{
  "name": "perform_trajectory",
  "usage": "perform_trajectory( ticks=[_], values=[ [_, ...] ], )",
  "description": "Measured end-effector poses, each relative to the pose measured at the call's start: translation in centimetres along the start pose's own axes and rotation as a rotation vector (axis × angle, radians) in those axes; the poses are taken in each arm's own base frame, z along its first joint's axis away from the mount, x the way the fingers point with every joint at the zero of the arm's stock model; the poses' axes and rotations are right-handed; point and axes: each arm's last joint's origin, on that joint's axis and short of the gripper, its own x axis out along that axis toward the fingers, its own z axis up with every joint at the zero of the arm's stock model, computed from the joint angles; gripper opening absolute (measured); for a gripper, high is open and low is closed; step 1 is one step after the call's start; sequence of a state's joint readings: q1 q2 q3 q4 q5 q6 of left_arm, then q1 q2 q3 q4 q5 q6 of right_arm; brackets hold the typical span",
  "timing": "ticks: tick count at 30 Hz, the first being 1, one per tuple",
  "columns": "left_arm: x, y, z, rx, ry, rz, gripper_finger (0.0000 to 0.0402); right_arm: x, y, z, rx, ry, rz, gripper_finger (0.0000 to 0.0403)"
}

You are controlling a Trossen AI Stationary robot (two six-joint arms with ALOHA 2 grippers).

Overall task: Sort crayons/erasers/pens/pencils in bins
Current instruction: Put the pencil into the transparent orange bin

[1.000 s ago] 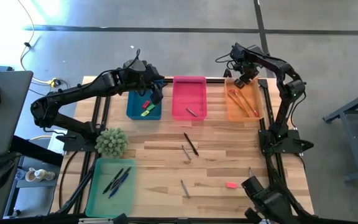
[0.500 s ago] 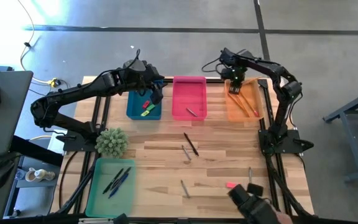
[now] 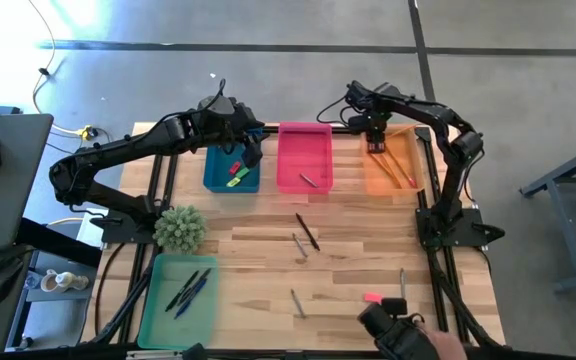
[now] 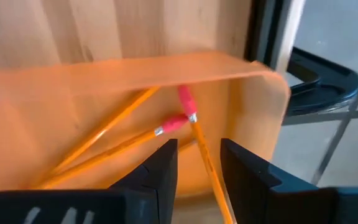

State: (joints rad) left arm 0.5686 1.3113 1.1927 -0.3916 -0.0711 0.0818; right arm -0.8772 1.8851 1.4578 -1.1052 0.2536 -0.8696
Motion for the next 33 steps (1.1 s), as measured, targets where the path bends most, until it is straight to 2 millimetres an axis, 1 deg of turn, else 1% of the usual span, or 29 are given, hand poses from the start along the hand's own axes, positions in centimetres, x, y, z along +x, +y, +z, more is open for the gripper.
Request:
perform_trajectory(
  ticks=[9, 13, 19, 23, 29, 33],
  values=[
    [0.0, 0.0, 0.0, 0.0, 0.0, 0.0, 0.0145, 0.0, 0.4, -0.3, -0.147, 0.015, 0.051, 0.0112],
    [0.0, 0.0, 0.0, 0.0, 0.0, 0.0, 0.0145, 0.2, 0.0, -0.4, -0.129, 0.007, 0.042, 0.0112],
    [0.0, 0.1, 0.0, 0.031, 0.001, 0.018, 0.0145, 1.8, -0.2, -0.2, -0.13, 0.049, 0.077, 0.0112],
    [0.0, 0.1, 0.0, 0.034, 0.001, 0.022, 0.0145, 2.7, -0.6, 0.2, -0.134, 0.077, 0.046, 0.0112],
    [0.0, 0.1, 0.0, 0.034, 0.001, 0.022, 0.0145, 4.2, -1.1, -0.1, -0.122, 0.114, 0.071, 0.0112],
    [0.0, 0.1, 0.0, 0.034, 0.001, 0.022, 0.0145, 4.9, -1.4, -0.2, -0.124, 0.138, 0.067, 0.0112]
  ],
)
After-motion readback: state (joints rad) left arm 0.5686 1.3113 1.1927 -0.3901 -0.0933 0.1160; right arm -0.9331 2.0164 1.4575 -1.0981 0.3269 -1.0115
